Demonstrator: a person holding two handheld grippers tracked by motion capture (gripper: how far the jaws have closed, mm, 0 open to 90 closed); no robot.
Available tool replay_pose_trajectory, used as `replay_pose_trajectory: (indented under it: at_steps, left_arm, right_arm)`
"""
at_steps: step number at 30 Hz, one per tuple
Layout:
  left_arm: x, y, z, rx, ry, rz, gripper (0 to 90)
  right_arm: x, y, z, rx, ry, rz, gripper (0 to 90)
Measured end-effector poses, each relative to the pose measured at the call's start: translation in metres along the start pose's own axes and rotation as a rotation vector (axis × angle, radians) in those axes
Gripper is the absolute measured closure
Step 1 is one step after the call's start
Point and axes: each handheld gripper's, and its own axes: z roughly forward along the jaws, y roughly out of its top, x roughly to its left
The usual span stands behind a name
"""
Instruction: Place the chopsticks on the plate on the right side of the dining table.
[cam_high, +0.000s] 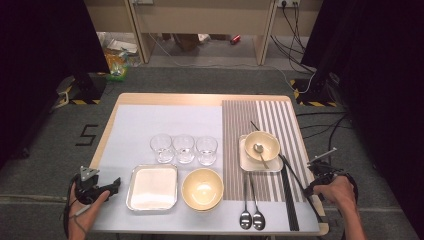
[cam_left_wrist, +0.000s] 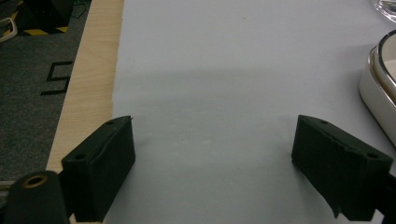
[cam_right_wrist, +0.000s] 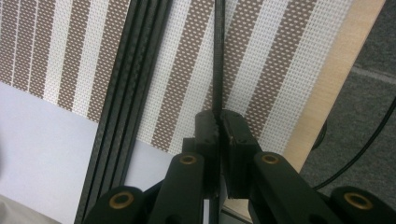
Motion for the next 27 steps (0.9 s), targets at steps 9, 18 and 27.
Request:
replay_pose_trajectory:
  at_steps: [9, 18, 27]
  left_arm:
    - [0.0, 0.0, 0.0, 0.001, 0.0, 0.002, 12.4]
    - [0.0, 0.0, 0.0, 0.0, 0.0, 0.0, 12.4]
    - [0.0, 0.0, 0.0, -0.001, -0.002, -0.001, 12.4]
  right_arm:
    - [-0.005, 0.005, -0.014, -0.051, -0.011, -0.014, 86.2]
    - [0.002, 0.034, -0.034, -0.085, -0.044, -0.058, 86.2]
    - [0.012, 0.072, -0.038, -0.123, -0.053, -0.104, 86.2]
